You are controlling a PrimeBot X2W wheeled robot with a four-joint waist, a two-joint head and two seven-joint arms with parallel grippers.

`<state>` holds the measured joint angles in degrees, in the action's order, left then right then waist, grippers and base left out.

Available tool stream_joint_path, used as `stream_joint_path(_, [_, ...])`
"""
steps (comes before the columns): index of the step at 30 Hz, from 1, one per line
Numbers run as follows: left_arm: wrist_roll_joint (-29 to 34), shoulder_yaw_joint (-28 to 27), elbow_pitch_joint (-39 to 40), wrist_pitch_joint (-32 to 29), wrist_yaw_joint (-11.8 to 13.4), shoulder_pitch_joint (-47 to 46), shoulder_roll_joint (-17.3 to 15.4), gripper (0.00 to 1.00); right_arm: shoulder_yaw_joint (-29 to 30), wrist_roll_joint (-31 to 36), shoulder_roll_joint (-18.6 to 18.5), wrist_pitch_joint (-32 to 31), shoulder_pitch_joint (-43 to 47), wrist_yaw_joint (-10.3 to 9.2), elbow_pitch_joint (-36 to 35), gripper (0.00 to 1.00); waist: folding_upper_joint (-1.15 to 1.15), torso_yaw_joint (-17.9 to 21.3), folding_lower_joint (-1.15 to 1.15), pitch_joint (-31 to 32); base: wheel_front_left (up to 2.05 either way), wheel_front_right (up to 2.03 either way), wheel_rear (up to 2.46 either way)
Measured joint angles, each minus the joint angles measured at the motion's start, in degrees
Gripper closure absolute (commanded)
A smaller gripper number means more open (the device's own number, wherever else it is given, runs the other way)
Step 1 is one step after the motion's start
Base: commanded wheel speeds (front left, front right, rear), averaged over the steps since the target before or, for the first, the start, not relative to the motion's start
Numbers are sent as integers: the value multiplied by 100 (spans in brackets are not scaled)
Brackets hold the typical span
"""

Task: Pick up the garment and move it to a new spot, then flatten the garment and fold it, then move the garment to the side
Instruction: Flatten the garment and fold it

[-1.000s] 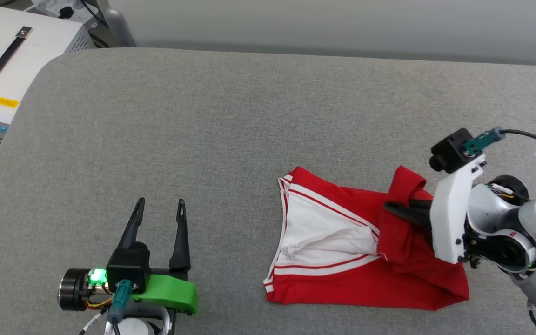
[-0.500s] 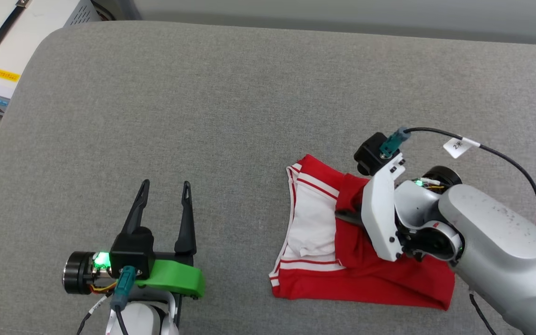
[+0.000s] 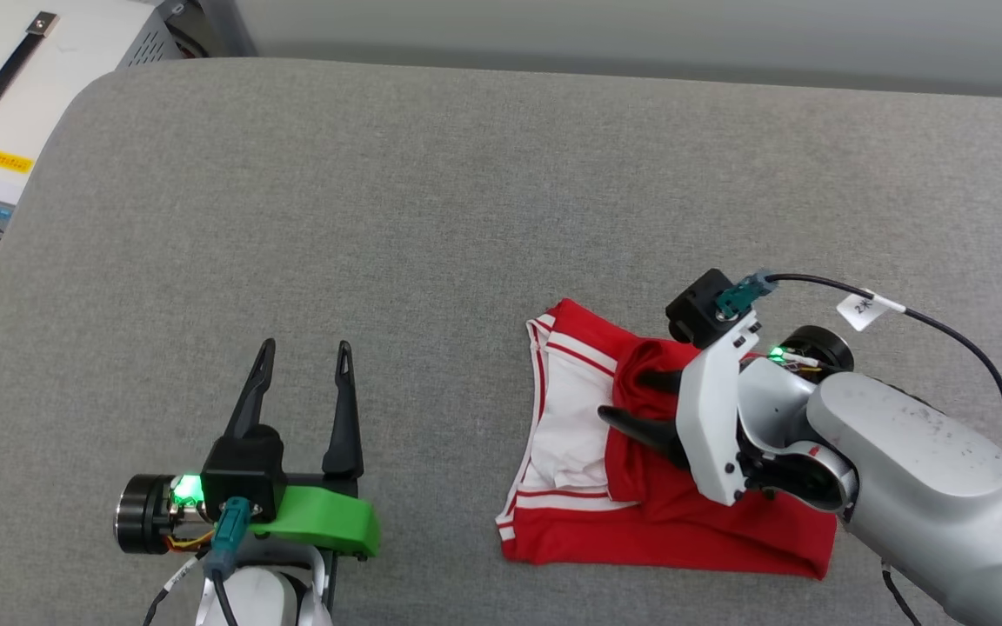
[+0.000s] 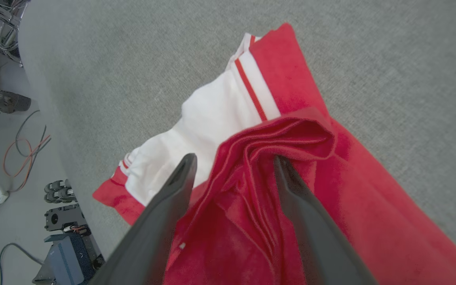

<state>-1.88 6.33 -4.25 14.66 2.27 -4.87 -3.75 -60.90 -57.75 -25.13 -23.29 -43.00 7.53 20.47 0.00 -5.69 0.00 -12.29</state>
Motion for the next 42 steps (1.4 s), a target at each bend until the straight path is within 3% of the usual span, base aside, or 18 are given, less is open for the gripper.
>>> stream_joint_path(8, [0, -67, 82, 0, -5, 162, 1, 0, 315, 285, -646, 1429, 57, 0, -641, 0, 0, 201, 0, 367, 0, 0, 0])
stream_joint_path(11, [0, -71, 124, 0, -7, 263, 4, 0, 851, 749, -805, 2219, 211, 0, -539, 0, 0, 307, 0, 506, 0, 0, 0])
stream_joint_path(15, [0, -85, 161, 0, -7, 367, 8, 0, 1746, 1381, -755, 3147, 660, 0, -308, 0, 0, 435, 0, 661, 0, 0, 0])
stream_joint_path(22, [-1, -129, 385, 0, -3, 595, 12, 0, 3784, 2740, -162, 3754, 1791, 0, -438, 0, 0, 659, 0, 884, 0, 0, 0])
stream_joint_path(28, [-1, -172, 443, 0, -3, 745, 12, 0, 5227, 3987, 675, 3775, 3020, 0, -1418, 0, 0, 790, 0, 1021, 0, 0, 0])
stream_joint_path(33, [-1, -211, 439, 0, -3, 831, 12, 0, 5713, 4458, 1218, 3776, 3850, 0, -2017, 0, 0, 826, 0, 1105, 0, 0, 0])
stream_joint_path(42, [-3, -281, 383, 0, -49, 984, 11, 0, 6007, 4509, 1733, 3776, 4610, 0, -2149, 0, 0, 813, 0, 1201, 0, 0, 0])
